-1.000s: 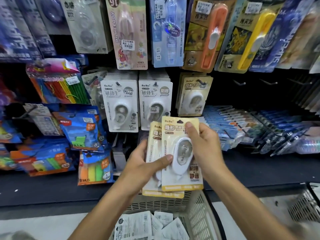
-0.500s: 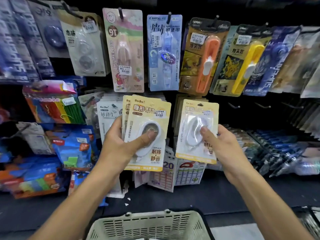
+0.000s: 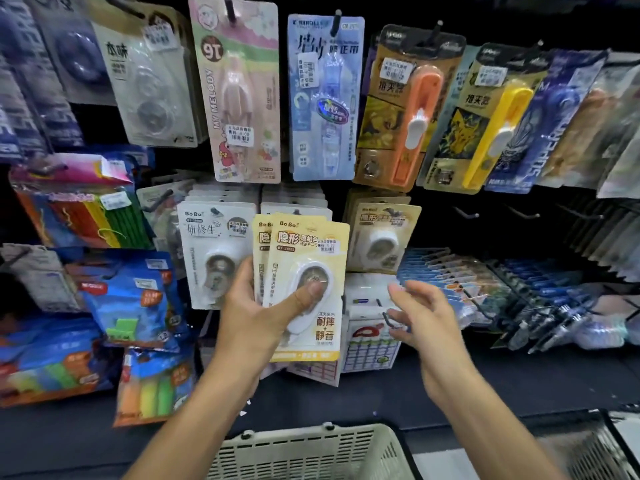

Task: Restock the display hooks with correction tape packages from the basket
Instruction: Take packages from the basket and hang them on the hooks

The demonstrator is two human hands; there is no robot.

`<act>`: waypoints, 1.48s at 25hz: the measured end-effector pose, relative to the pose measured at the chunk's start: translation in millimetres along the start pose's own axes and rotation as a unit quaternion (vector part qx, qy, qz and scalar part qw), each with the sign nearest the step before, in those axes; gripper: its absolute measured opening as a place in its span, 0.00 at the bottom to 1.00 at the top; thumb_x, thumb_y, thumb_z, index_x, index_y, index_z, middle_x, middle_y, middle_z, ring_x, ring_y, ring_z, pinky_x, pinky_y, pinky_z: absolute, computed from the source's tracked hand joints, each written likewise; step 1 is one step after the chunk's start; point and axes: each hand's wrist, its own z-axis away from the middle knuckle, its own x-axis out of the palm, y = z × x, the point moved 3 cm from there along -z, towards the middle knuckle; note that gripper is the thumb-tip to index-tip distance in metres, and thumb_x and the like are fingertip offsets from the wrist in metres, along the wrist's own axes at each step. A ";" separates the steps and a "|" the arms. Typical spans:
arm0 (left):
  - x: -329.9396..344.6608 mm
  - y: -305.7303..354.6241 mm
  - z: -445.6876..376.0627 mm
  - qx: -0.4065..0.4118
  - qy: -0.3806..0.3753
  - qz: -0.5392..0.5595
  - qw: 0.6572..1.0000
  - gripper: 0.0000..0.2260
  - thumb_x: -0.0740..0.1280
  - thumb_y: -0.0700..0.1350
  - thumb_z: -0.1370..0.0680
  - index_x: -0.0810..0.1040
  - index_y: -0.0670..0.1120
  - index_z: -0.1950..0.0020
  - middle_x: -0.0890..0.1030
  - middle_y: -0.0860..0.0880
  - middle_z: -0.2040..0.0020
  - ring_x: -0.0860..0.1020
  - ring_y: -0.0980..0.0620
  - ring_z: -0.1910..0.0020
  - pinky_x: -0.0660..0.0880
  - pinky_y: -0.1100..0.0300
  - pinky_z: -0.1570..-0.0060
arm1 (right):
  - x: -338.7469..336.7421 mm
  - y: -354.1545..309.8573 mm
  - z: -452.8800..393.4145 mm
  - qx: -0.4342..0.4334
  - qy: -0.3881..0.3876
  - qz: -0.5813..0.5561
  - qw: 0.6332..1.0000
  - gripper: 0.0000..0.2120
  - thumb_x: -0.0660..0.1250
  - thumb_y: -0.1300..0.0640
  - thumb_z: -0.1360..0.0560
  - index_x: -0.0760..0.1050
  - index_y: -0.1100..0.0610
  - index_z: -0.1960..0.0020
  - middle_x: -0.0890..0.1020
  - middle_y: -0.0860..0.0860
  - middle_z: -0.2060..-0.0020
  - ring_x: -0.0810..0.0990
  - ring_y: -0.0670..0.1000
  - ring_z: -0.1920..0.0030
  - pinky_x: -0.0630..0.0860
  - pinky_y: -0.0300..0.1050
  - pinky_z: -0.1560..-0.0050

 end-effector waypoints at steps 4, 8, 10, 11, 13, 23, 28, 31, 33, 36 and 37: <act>7.8 -2.9 3.8 0.011 -0.006 0.017 1.000 0.25 0.83 0.49 0.39 0.80 0.55 0.44 0.88 0.52 0.48 0.87 0.52 0.51 0.82 0.61 0.60 | 48.9 10.5 30.2 -0.045 -0.226 0.034 0.972 0.14 0.78 0.55 0.29 0.79 0.56 0.46 0.88 0.50 0.54 0.87 0.48 0.53 0.81 0.38 0.56; 5.1 -0.8 4.8 -0.010 -0.025 0.051 0.998 0.21 0.78 0.50 0.35 0.80 0.56 0.43 0.87 0.53 0.46 0.86 0.52 0.48 0.83 0.61 0.58 | 37.1 3.5 20.2 -0.039 -0.108 -0.061 0.991 0.01 0.68 0.61 0.21 0.76 0.59 0.51 0.87 0.52 0.60 0.84 0.49 0.62 0.80 0.41 0.65; 1.4 0.9 2.7 -0.006 -0.012 0.057 0.998 0.20 0.75 0.46 0.32 0.79 0.53 0.41 0.87 0.53 0.46 0.86 0.52 0.48 0.82 0.63 0.58 | 22.1 -4.8 12.4 -0.060 -0.046 -0.046 0.996 0.02 0.65 0.60 0.18 0.74 0.57 0.51 0.85 0.50 0.65 0.82 0.48 0.69 0.75 0.41 0.76; -1.1 2.7 1.2 -0.003 -0.003 0.056 0.998 0.19 0.75 0.45 0.31 0.79 0.52 0.41 0.87 0.53 0.46 0.86 0.52 0.49 0.82 0.63 0.59 | 14.5 -8.5 8.9 -0.075 -0.016 -0.034 0.997 0.03 0.64 0.59 0.18 0.73 0.57 0.51 0.84 0.49 0.67 0.80 0.48 0.73 0.72 0.40 0.80; -5.3 7.5 -1.5 0.008 0.008 0.048 0.999 0.17 0.74 0.45 0.30 0.79 0.51 0.42 0.87 0.54 0.48 0.87 0.53 0.51 0.82 0.62 0.61 | -0.9 -13.7 4.7 -0.100 0.041 -0.016 0.994 0.03 0.64 0.58 0.18 0.73 0.57 0.50 0.83 0.48 0.71 0.77 0.47 0.78 0.68 0.38 0.82; -8.6 11.3 -2.7 0.010 0.011 0.009 1.000 0.14 0.73 0.42 0.26 0.79 0.55 0.43 0.87 0.57 0.47 0.86 0.55 0.49 0.82 0.64 0.59 | -30.7 -20.4 -0.3 -0.138 0.151 0.026 0.979 0.02 0.69 0.56 0.21 0.78 0.52 0.53 0.84 0.44 0.70 0.73 0.40 0.79 0.67 0.34 0.79; -5.0 12.8 -2.8 0.010 0.010 0.008 1.000 0.13 0.71 0.41 0.22 0.78 0.55 0.42 0.87 0.58 0.46 0.85 0.56 0.48 0.82 0.63 0.57 | -30.5 -11.7 -0.4 -0.119 0.164 -0.021 0.979 0.18 0.70 0.64 0.23 0.74 0.47 0.38 0.83 0.40 0.49 0.81 0.45 0.73 0.77 0.39 0.72; -0.1 14.4 -1.6 0.032 0.001 -0.010 0.999 0.12 0.69 0.48 0.22 0.76 0.57 0.40 0.85 0.61 0.44 0.83 0.60 0.44 0.80 0.65 0.51 | -19.5 -3.3 2.7 -0.098 0.138 -0.009 0.986 0.22 0.69 0.66 0.22 0.70 0.45 0.36 0.76 0.42 0.40 0.85 0.41 0.63 0.82 0.50 0.54; 6.1 14.7 2.5 0.045 -0.020 -0.033 0.998 0.16 0.68 0.53 0.25 0.74 0.57 0.38 0.84 0.64 0.43 0.82 0.63 0.43 0.78 0.69 0.50 | -7.6 -3.1 4.9 -0.082 0.052 -0.035 0.995 0.16 0.71 0.61 0.23 0.74 0.48 0.38 0.82 0.49 0.43 0.86 0.44 0.58 0.82 0.50 0.52; 17.1 6.4 10.5 0.015 -0.089 -0.074 0.993 0.19 0.68 0.57 0.26 0.73 0.57 0.37 0.84 0.62 0.43 0.83 0.62 0.44 0.80 0.67 0.55 | 26.8 -2.2 17.8 -0.068 -0.185 -0.031 0.980 0.15 0.74 0.56 0.25 0.78 0.53 0.39 0.87 0.53 0.50 0.87 0.52 0.52 0.82 0.43 0.55; 18.6 7.3 11.8 0.001 -0.108 -0.091 0.990 0.19 0.68 0.59 0.27 0.74 0.58 0.37 0.84 0.61 0.43 0.83 0.61 0.45 0.80 0.66 0.57 | 35.0 -0.6 21.2 -0.075 -0.222 -0.031 0.972 0.12 0.72 0.59 0.23 0.79 0.55 0.39 0.88 0.54 0.51 0.87 0.52 0.53 0.81 0.40 0.57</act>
